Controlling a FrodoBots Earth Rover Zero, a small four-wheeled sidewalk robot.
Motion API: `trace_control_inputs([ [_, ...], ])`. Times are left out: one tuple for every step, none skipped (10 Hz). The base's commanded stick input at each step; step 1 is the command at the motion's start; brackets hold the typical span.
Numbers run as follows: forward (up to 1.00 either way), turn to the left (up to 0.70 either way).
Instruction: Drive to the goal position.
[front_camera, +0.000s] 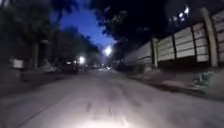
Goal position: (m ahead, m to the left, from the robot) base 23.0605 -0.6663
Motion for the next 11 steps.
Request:
trace_control_inputs([
  [0.85, 0.00],
  [0.85, 0.00],
  [0.85, 0.00],
  [0.85, 0.00],
  [0.85, 0.00],
  [0.85, 0.00],
  [0.85, 0.00],
  [0.85, 0.00],
  [0.85, 0.00],
  [0.85, 0.00],
  [0.85, 0.00],
])
